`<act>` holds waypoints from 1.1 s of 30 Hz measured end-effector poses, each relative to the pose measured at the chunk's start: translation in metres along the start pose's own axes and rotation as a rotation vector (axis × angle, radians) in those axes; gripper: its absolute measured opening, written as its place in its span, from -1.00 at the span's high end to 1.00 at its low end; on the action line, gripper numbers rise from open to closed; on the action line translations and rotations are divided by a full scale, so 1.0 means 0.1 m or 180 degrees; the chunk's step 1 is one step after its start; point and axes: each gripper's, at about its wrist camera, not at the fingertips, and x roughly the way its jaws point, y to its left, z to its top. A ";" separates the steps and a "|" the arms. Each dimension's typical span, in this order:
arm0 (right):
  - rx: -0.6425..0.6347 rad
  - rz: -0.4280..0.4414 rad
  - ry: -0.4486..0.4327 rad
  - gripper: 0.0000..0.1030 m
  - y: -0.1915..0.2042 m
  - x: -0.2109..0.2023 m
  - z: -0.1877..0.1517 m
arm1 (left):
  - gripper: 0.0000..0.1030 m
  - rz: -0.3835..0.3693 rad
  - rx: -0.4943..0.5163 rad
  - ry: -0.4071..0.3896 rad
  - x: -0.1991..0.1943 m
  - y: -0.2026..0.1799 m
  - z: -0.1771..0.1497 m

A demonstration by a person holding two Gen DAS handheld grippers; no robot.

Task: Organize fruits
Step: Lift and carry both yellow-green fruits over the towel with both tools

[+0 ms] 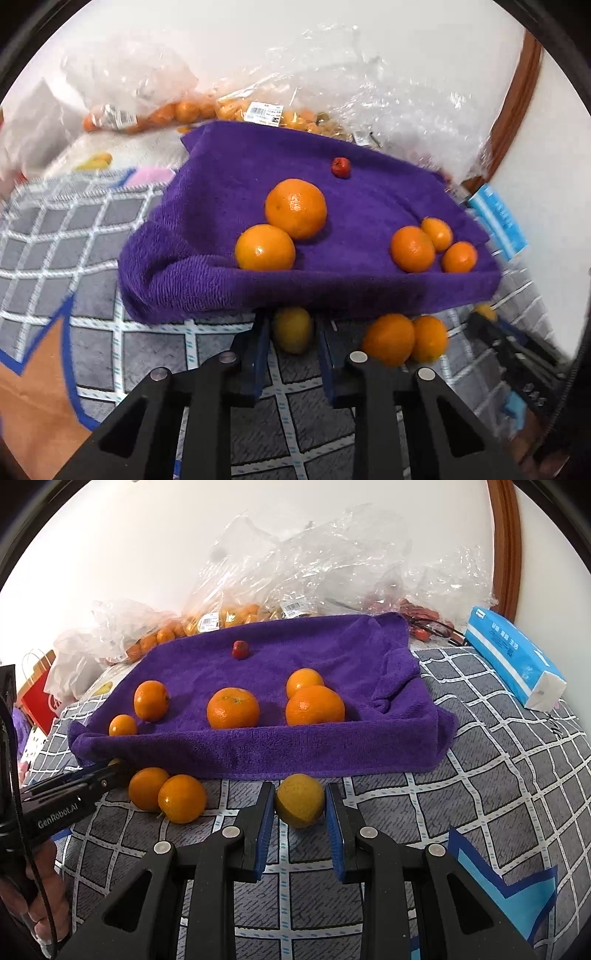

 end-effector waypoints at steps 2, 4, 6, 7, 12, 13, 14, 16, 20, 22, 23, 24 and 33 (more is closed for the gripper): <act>0.0008 0.0019 -0.0003 0.48 -0.01 0.00 0.00 | 0.56 -0.0050 -0.0071 -0.0028 -0.03 0.04 -0.02; 0.0010 0.0032 -0.0005 0.48 -0.01 0.00 0.00 | 0.56 -0.0073 -0.0055 -0.0097 -0.09 0.03 -0.04; 0.0009 0.0039 -0.0012 0.48 -0.01 0.00 0.00 | 0.56 -0.0092 -0.0026 -0.0172 -0.14 0.00 -0.06; 0.0009 0.0049 -0.0020 0.47 -0.01 -0.01 0.00 | 0.56 -0.0116 -0.0012 -0.0211 -0.17 0.00 -0.07; 0.0024 0.0067 -0.0048 0.47 -0.01 -0.03 -0.01 | 0.56 -0.0190 -0.0002 -0.0393 -0.31 -0.02 -0.08; 0.0028 0.0066 -0.0052 0.48 -0.02 -0.04 -0.01 | 0.56 -0.0200 -0.0011 -0.0414 -0.33 -0.02 -0.08; 0.0038 0.0067 -0.0065 0.47 -0.02 -0.04 -0.01 | 0.56 -0.0206 -0.0019 -0.0429 -0.35 -0.01 -0.08; 0.0061 0.0070 -0.0104 0.47 -0.03 -0.07 -0.01 | 0.56 -0.0163 -0.0021 -0.0402 -0.36 -0.02 -0.06; 0.0047 0.0064 -0.0115 0.47 -0.02 -0.11 -0.01 | 0.56 -0.0162 -0.0056 -0.0305 -0.43 -0.01 -0.03; 0.0035 0.0118 -0.0074 0.47 0.00 -0.13 0.00 | 0.56 -0.0237 -0.0085 -0.0299 -0.49 0.00 0.00; 0.0019 0.0118 -0.0072 0.47 0.01 -0.15 0.01 | 0.56 -0.0280 -0.0103 -0.0304 -0.53 0.00 0.03; -0.0008 0.0105 -0.0082 0.47 0.03 -0.18 0.02 | 0.56 -0.0289 -0.0110 -0.0304 -0.57 -0.01 0.05; -0.0112 0.0116 -0.0292 0.47 0.15 -0.44 0.31 | 0.56 -0.0362 -0.0160 -0.0426 -0.75 0.03 0.30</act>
